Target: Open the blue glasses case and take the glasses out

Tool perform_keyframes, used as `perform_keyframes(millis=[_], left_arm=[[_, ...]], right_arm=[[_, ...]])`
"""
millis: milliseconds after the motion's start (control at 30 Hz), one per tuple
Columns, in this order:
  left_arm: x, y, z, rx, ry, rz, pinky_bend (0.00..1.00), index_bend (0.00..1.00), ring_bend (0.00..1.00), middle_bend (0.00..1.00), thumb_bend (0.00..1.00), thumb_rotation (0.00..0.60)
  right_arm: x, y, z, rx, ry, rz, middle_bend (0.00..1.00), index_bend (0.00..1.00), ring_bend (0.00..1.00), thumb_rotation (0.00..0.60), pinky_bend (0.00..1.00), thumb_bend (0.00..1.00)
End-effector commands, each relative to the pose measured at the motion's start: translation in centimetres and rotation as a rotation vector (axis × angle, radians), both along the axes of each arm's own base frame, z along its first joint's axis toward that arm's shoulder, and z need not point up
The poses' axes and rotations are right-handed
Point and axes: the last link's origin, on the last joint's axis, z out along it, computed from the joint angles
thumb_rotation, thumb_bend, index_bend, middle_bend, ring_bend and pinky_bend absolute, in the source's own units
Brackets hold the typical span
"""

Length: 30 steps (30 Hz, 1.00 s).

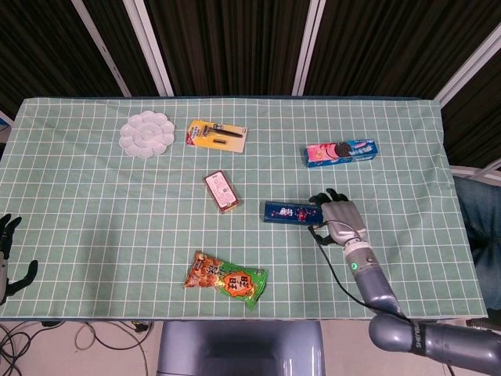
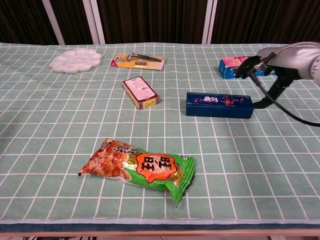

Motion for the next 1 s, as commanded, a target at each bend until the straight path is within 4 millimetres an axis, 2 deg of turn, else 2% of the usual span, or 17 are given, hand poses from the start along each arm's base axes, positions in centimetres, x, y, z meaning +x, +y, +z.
perform_keyframes(millis=[33, 333, 500, 1000], left_arm=[[0.0, 0.0, 0.0, -0.002, -0.001, 0.003, 0.00, 0.06, 0.00, 0.00, 0.37, 0.600], [0.0, 0.2, -0.1, -0.008, -0.006, 0.010, 0.00, 0.06, 0.00, 0.00, 0.37, 0.600], [0.0, 0.2, -0.1, -0.009, -0.006, 0.009, 0.00, 0.06, 0.00, 0.00, 0.37, 0.600], [-0.1, 0.2, -0.1, -0.015, -0.006, 0.016, 0.00, 0.06, 0.00, 0.00, 0.37, 0.600]], right_arm=[[2.0, -1.2, -1.7, -0.011, 0.051, 0.005, 0.22, 0.22, 0.10, 0.600, 0.17, 0.34], [4.2, -2.6, -2.7, -0.016, 0.080, -0.003, 0.23, 0.23, 0.10, 0.600, 0.17, 0.36], [5.3, -3.2, -3.7, -0.005, 0.026, -0.043, 0.25, 0.24, 0.10, 0.600, 0.17, 0.36], [6.4, -3.6, -6.4, -0.043, 0.040, -0.099, 0.28, 0.26, 0.10, 0.600, 0.17, 0.35]])
